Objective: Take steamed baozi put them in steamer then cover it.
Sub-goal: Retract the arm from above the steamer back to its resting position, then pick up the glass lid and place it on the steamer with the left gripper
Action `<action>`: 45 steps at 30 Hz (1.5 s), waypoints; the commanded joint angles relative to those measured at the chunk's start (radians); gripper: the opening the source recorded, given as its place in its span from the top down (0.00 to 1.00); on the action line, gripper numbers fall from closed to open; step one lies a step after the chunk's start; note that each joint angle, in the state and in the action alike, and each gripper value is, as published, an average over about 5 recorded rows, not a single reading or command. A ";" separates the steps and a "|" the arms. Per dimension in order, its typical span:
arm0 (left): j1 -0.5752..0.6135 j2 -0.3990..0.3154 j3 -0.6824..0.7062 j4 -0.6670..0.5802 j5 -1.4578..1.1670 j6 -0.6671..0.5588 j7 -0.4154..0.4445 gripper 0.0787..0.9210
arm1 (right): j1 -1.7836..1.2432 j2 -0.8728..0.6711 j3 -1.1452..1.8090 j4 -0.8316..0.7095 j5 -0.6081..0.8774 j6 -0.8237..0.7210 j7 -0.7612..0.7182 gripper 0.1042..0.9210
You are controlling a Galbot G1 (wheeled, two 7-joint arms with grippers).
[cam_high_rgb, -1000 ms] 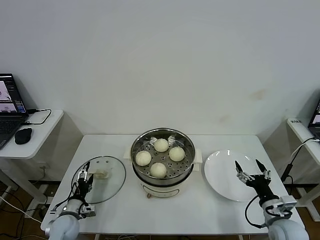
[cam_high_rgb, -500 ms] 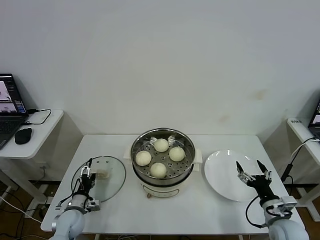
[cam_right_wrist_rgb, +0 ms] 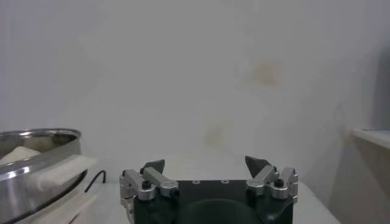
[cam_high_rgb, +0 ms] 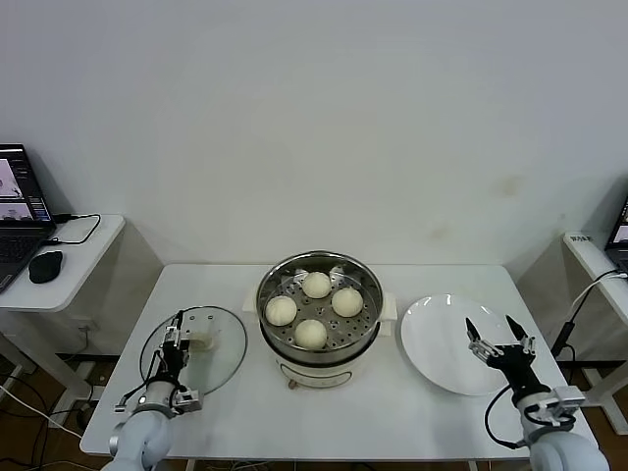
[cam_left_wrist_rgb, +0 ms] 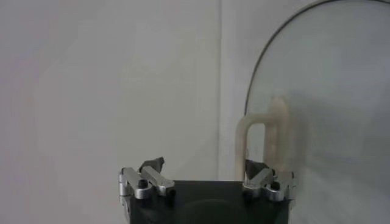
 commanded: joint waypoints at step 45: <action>0.180 -0.062 -0.005 -0.804 0.315 0.520 0.350 0.95 | 0.024 0.010 0.011 0.055 0.009 -0.016 -0.007 0.12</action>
